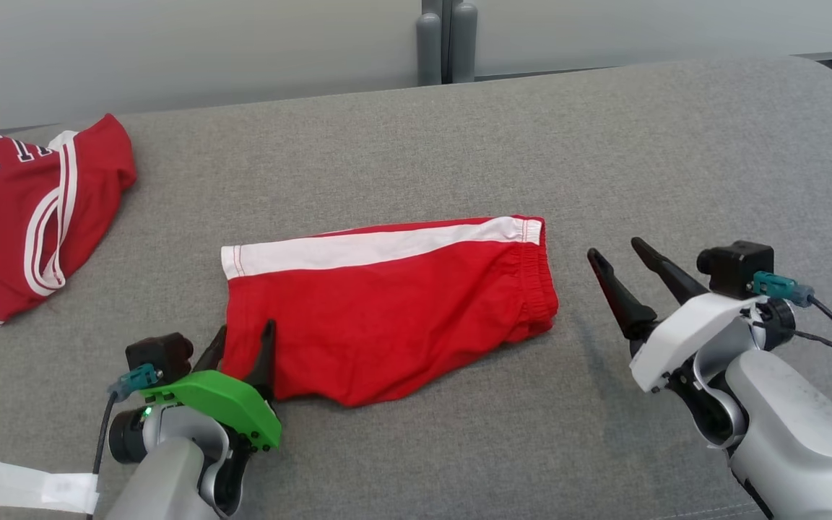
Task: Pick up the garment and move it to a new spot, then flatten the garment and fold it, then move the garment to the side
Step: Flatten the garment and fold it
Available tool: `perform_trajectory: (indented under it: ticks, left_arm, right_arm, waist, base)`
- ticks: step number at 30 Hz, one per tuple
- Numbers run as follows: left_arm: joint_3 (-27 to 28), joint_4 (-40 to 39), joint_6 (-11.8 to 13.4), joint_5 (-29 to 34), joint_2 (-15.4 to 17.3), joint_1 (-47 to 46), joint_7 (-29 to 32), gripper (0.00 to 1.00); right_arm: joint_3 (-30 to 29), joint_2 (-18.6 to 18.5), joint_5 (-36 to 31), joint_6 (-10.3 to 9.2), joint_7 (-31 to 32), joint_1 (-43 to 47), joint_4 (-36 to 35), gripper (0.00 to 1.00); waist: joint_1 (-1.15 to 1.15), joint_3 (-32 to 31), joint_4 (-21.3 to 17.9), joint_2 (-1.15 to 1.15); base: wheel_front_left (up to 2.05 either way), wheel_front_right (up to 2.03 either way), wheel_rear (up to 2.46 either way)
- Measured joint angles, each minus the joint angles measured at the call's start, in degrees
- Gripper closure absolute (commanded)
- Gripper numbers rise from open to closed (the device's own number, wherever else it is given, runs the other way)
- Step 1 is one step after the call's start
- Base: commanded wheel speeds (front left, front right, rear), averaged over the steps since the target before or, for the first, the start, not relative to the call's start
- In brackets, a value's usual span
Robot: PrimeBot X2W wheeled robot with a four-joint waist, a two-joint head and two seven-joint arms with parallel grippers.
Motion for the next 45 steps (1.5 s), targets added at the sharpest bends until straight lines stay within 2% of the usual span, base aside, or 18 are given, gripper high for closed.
perform_trajectory:
  ticks: [12, 17, 28, 35, 36, 37, 38, 39, 40, 41, 42, 43, 45]
  left_arm:
    - [3.15, -7.83, 3.03, 1.34, 0.66, 1.35, -1.19, 0.0]
    - [3.69, -11.49, 3.5, 1.62, 0.6, 2.8, -1.2, 0.0]
    - [5.23, -19.23, 4.86, 3.27, 0.51, 5.37, -1.2, 0.0]
    - [6.61, -22.57, 6.22, 3.75, 0.53, 8.39, -1.2, 0.0]
    - [6.67, -22.85, 6.25, 3.75, 0.53, 8.7, -1.21, 0.0]
    - [6.7, -23.16, 6.26, 3.75, 0.53, 8.95, -1.2, 0.0]
    - [6.71, -23.56, 6.26, 3.81, 0.53, 9.21, -1.2, 0.0]
    - [6.72, -24.04, 6.3, 3.86, 0.53, 9.43, -1.21, 0.0]
    - [6.73, -24.46, 6.38, 3.93, 0.52, 9.54, -1.21, 0.0]
    - [6.77, -24.74, 6.6, 4.03, 0.52, 9.61, -1.21, 0.0]
    - [6.82, -24.96, 6.76, 4.16, 0.53, 9.73, -1.2, 0.0]
    - [7.0, -25.65, 6.78, 4.22, 0.56, 10.25, -1.2, 0.0]
    - [7.5, -26.3, 6.98, 4.23, 0.74, 11.19, -1.21, 0.0]
  right_arm:
    - [-1.46, 1.66, 7.33, 1.26, 8.08, -3.11, 6.37, 0.0]
    - [-2.12, 2.08, 10.2, 1.34, 11.99, -4.76, 9.44, 0.0]
    - [-3.07, 2.36, 13.74, 1.45, 19.39, -6.05, 16.27, 0.0]
    - [-2.99, 2.92, 14.74, 1.85, 21.94, -7.9, 18.11, 0.0]
    - [-3.03, 3.03, 15.21, 1.86, 22.19, -8.04, 18.33, 0.11]
    - [-3.11, 3.13, 15.72, 1.92, 22.34, -8.06, 18.58, 0.44]
    - [-3.26, 3.19, 16.23, 2.09, 22.64, -8.07, 18.81, 0.56]
    - [-3.42, 3.23, 16.64, 2.32, 22.69, -8.08, 19.0, 0.64]
    - [-3.47, 3.23, 16.81, 2.32, 22.69, -8.1, 19.17, 0.64]
    - [-3.49, 3.24, 16.81, 2.33, 22.69, -8.15, 19.33, 0.75]
    - [-3.53, 3.24, 16.81, 2.33, 22.67, -8.2, 19.38, 0.94]
    - [-3.54, 3.24, 16.82, 2.35, 22.62, -8.32, 19.38, 1.0]
    - [-3.16, 3.35, 16.8, 2.35, 22.61, -8.75, 19.38, 1.0]
  waist:
    - [0.0, 0.14, 3.53, 0.0]
    - [0.0, 0.39, 5.74, 0.0]
    - [0.0, 1.48, 10.56, 0.0]
    - [0.0, 2.26, 11.86, 0.0]
    - [0.0, 2.28, 11.87, 0.0]
    - [0.0, 2.31, 11.88, 0.0]
    - [0.0, 2.34, 11.88, 0.0]
    - [0.0, 2.38, 11.87, 0.0]
    - [0.0, 2.41, 11.86, 0.0]
    - [0.0, 2.45, 11.84, 0.0]
    - [0.0, 2.48, 11.82, 0.0]
    - [0.0, 2.54, 11.73, 0.0]
    - [0.0, 2.55, 11.45, 0.0]
  base:
    - [0.0, 0.0, 0.0]
    - [0.0, 0.0, 0.0]
    - [0.0, 0.0, 0.0]
    - [0.0, 0.0, 0.0]
    - [0.0, 0.0, 0.0]
    - [0.0, 0.0, 0.0]
    - [0.0, 0.0, 0.0]
    - [0.0, 0.0, 0.0]
    - [0.0, 0.0, 0.0]
    - [0.0, 0.0, 0.0]
    - [0.0, 0.0, 0.0]
    - [0.0, 0.0, 0.0]
    - [0.0, 0.0, 0.0]
